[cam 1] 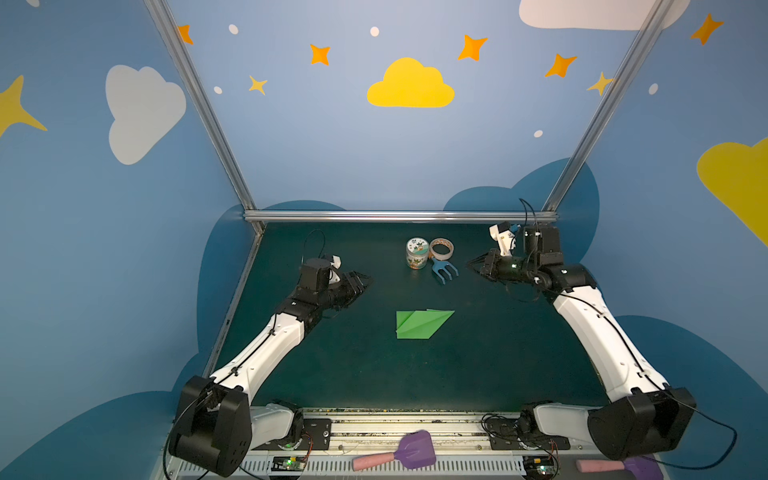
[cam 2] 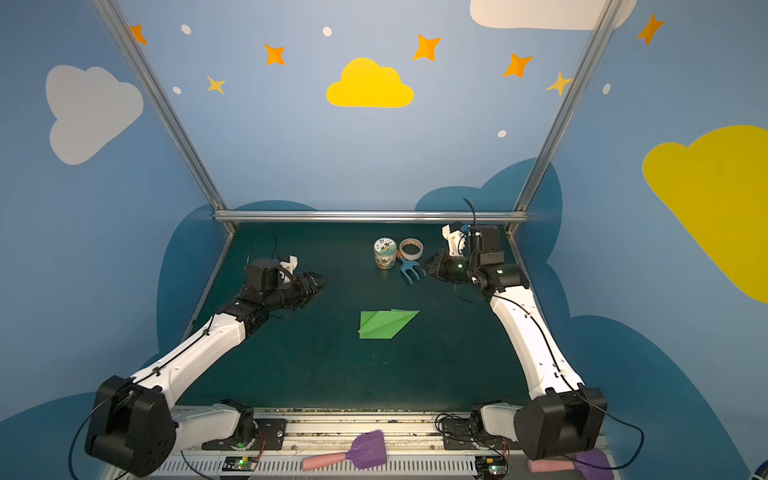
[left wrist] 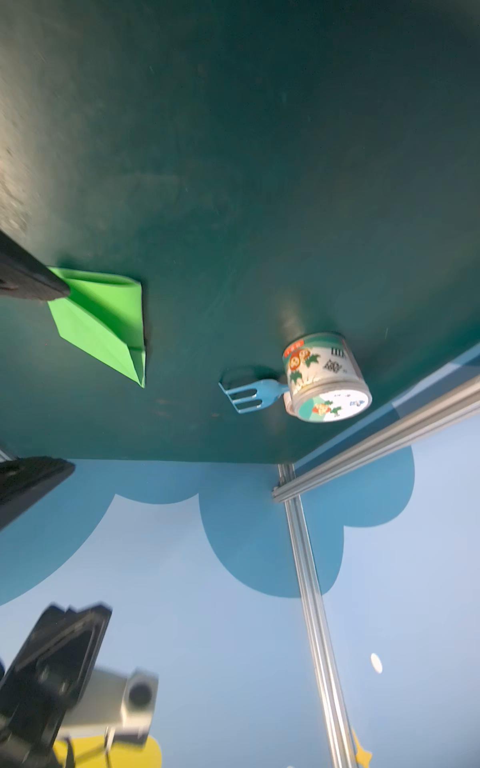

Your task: Fold a paper plane with a square sheet of paper (fold left side to right side)

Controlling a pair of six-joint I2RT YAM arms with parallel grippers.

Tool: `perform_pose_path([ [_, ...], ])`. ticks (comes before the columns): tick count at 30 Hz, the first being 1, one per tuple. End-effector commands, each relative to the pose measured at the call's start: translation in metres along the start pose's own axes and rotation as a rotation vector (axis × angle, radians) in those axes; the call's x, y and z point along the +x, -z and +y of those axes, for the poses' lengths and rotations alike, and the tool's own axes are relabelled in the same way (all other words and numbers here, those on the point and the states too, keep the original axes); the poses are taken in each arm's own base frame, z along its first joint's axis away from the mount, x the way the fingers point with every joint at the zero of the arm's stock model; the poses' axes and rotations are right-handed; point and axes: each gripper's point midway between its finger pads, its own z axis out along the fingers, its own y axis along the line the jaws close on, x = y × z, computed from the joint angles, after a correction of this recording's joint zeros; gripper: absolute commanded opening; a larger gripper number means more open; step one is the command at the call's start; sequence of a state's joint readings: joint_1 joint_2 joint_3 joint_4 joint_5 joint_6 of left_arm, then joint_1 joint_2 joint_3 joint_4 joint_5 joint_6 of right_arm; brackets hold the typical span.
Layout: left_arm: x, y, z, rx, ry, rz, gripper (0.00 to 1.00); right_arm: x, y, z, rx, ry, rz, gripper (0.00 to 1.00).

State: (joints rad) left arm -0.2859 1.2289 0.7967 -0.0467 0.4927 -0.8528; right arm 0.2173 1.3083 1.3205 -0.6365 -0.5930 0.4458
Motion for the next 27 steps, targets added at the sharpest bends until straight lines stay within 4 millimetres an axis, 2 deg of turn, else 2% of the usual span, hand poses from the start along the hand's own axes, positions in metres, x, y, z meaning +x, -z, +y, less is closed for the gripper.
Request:
perform_pose_path([
  [1, 0.009, 0.0, 0.011, -0.024, 0.015, 0.028, 0.61, 0.042, -0.011, -0.031, 0.081, -0.027, 0.167, 0.0],
  [4, 0.024, -0.015, 0.003, 0.014, 0.011, 0.087, 0.61, 0.067, -0.033, -0.06, 0.09, -0.112, 0.195, 0.02],
  [7, 0.047, -0.038, -0.017, 0.029, -0.035, 0.153, 0.6, 0.086, -0.052, -0.085, 0.065, -0.203, 0.192, 0.23],
  [8, 0.057, -0.049, -0.023, 0.036, -0.048, 0.184, 0.59, 0.09, -0.057, -0.091, 0.059, -0.225, 0.186, 0.27],
  [11, 0.086, -0.081, -0.04, 0.06, -0.073, 0.27, 0.51, 0.097, -0.069, -0.11, 0.04, -0.289, 0.171, 0.38],
  [14, 0.109, -0.111, -0.042, 0.058, -0.069, 0.32, 0.4, 0.099, -0.077, -0.124, 0.017, -0.338, 0.159, 0.47],
  [17, 0.122, -0.136, -0.033, 0.03, -0.063, 0.355, 0.36, 0.1, -0.086, -0.137, 0.001, -0.382, 0.16, 0.51],
  [20, 0.127, -0.155, -0.02, -0.002, -0.051, 0.368, 0.36, 0.1, -0.092, -0.149, -0.008, -0.417, 0.148, 0.54],
  [27, 0.129, -0.177, 0.016, -0.101, -0.067, 0.364, 0.36, 0.105, -0.106, -0.167, -0.017, -0.463, 0.16, 0.55],
])
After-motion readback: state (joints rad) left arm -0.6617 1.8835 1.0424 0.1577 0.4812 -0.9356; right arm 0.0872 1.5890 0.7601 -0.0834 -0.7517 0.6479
